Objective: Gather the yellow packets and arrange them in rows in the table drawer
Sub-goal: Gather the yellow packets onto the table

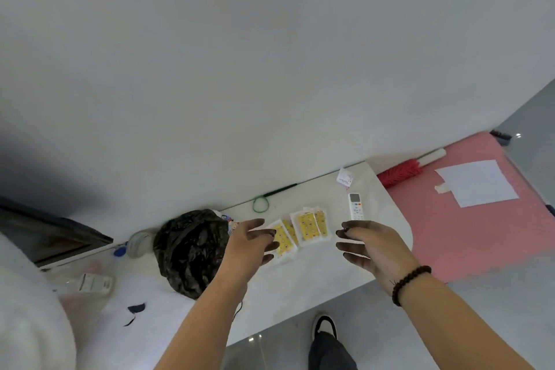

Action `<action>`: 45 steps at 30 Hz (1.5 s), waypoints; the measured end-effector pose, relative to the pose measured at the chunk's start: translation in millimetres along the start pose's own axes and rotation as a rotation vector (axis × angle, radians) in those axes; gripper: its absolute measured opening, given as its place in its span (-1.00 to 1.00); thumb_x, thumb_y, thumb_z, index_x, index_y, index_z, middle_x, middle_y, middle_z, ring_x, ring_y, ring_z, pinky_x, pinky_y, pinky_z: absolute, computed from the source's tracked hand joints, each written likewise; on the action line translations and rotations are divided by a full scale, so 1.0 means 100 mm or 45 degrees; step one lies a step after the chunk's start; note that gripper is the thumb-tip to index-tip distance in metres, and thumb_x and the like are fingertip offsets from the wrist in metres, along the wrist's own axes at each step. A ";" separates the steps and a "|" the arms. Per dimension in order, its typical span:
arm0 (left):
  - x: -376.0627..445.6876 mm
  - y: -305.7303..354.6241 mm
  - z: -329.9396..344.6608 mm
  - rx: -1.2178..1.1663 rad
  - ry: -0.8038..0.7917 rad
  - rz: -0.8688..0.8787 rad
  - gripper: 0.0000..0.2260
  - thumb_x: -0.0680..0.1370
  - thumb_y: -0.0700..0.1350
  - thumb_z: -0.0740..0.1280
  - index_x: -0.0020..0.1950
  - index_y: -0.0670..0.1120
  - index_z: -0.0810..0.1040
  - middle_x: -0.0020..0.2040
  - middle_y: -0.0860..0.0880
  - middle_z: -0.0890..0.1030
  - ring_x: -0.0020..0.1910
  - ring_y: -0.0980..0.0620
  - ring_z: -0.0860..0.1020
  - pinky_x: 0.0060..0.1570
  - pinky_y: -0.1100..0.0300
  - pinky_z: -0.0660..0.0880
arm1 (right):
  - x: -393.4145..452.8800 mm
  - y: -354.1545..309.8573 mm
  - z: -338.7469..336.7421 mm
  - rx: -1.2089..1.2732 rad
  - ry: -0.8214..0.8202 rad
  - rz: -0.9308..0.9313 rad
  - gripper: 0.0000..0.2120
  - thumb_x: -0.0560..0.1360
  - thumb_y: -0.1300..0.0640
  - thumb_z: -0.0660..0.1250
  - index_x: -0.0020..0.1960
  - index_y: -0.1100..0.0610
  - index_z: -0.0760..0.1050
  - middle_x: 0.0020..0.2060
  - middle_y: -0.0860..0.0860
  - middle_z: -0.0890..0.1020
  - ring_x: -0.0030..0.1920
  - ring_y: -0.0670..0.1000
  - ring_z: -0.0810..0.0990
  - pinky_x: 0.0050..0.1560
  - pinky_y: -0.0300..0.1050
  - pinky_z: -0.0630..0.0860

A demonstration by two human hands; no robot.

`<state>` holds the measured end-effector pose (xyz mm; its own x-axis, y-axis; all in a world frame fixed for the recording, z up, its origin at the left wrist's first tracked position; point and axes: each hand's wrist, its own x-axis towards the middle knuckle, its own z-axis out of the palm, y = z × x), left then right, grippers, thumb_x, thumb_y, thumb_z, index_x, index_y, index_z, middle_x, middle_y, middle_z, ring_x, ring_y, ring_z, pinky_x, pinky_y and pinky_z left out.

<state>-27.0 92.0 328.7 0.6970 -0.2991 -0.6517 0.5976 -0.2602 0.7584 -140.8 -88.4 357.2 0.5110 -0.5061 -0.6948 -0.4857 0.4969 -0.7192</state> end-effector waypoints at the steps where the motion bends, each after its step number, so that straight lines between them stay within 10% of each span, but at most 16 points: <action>1: 0.08 -0.03 0.10 -0.035 0.046 -0.034 -0.68 0.55 -0.28 0.28 0.29 -0.10 0.41 0.05 -0.07 0.64 -0.07 -0.02 0.66 -0.11 0.14 0.56 | 0.14 -0.05 -0.06 -0.061 -0.013 0.015 -0.88 0.51 0.34 0.27 -0.05 0.20 0.56 -0.12 0.14 0.67 -0.20 0.10 0.64 -0.19 -0.11 0.56; 18: 2.26 -1.51 0.60 0.163 0.563 -0.469 -0.34 0.46 -0.06 0.45 0.48 -0.10 0.23 0.43 -0.16 0.33 0.32 -0.18 0.38 0.10 0.01 0.34 | 2.74 0.93 -0.04 -0.116 0.065 0.429 -0.73 0.49 0.33 0.34 0.17 0.23 0.45 0.06 0.17 0.60 -0.05 0.13 0.57 -0.08 -0.06 0.56; 32: 3.20 -2.13 0.83 0.388 0.728 -0.555 -0.12 0.34 0.00 0.54 0.49 -0.13 0.11 0.42 -0.15 0.19 0.35 -0.21 0.26 0.31 -0.04 0.34 | 3.92 1.77 0.25 -0.699 0.455 0.080 -0.14 0.22 -0.13 0.57 0.37 0.11 0.25 0.28 0.09 0.38 0.31 0.12 0.36 0.23 0.07 0.38; 45: 3.38 -2.14 0.83 0.150 0.598 -0.501 -0.51 0.32 -0.06 0.58 0.17 -0.14 0.52 0.06 -0.10 0.62 -0.06 -0.09 0.58 -0.20 0.17 0.47 | 4.10 1.73 0.35 -0.907 0.162 0.148 -0.25 0.24 -0.02 0.59 0.29 0.19 0.33 0.12 0.08 0.54 -0.02 0.07 0.54 -0.09 -0.12 0.53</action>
<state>47.3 -29.6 -53.8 0.5496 0.2684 -0.7912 0.8158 -0.3766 0.4389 9.8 -185.4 -51.7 0.3627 -0.5773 -0.7316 -0.8973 -0.0045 -0.4413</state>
